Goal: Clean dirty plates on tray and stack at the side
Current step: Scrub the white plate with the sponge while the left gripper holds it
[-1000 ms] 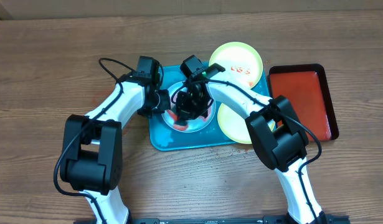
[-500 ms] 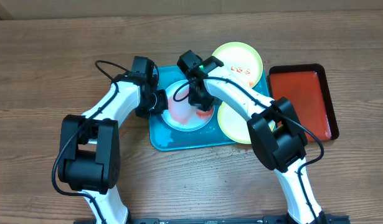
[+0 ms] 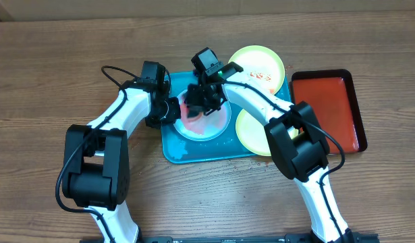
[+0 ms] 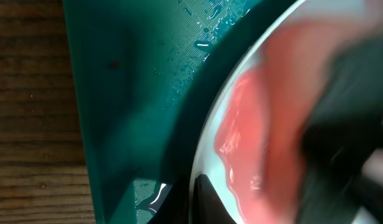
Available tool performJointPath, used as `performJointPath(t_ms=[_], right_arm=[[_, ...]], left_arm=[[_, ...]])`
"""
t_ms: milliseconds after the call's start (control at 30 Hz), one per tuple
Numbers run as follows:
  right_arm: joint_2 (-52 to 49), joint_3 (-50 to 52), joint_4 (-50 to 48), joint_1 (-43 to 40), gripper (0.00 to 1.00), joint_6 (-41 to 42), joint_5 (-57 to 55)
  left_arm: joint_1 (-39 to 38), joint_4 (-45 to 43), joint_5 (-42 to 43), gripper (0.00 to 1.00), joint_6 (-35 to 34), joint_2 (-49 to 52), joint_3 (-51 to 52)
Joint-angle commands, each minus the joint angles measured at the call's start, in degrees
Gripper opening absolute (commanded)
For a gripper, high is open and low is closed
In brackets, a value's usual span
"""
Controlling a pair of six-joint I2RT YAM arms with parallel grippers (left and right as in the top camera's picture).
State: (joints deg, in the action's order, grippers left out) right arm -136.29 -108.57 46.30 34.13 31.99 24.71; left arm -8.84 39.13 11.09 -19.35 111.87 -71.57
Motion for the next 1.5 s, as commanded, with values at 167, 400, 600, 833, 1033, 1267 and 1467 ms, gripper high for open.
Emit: performJointPath(t_ms=[167,400,600,833,1033,1267,1467], right_arm=[[-0.79,0.07,14.19,-0.39,0.04,-8.52,7.41],[0.0,-2.67,27.17,-1.09,0.04,-7.96,-22.34],[-0.02,-5.53,24.74,-1.07,0.04,-6.08,-39.74],[-0.17,-1.97,9.4,-1.05,0.04,-6.97,-29.16],[-0.26,0.66,3.45,-0.31,0.04,-9.73,-5.75],[0.15,0.37,8.0,0.37,0.04,-14.49,10.27],[7.32,-0.74,12.46,-2.95,0.04,-17.84,11.17]], left_arm=[[0.57,-0.07,-2.47,0.04,0.07,1.27,1.36],[0.57,-0.2,-2.47,0.04,0.09,1.27,1.36],[0.57,-0.17,-2.45,0.04,0.09,1.27,1.36],[0.57,-0.13,-2.47,0.04,0.09,1.27,1.36],[0.57,-0.22,-2.45,0.04,0.09,1.27,1.36],[0.57,-0.28,-2.71,0.04,1.6,1.27,1.36],[0.57,-0.57,-2.71,0.04,3.61,1.25,1.31]])
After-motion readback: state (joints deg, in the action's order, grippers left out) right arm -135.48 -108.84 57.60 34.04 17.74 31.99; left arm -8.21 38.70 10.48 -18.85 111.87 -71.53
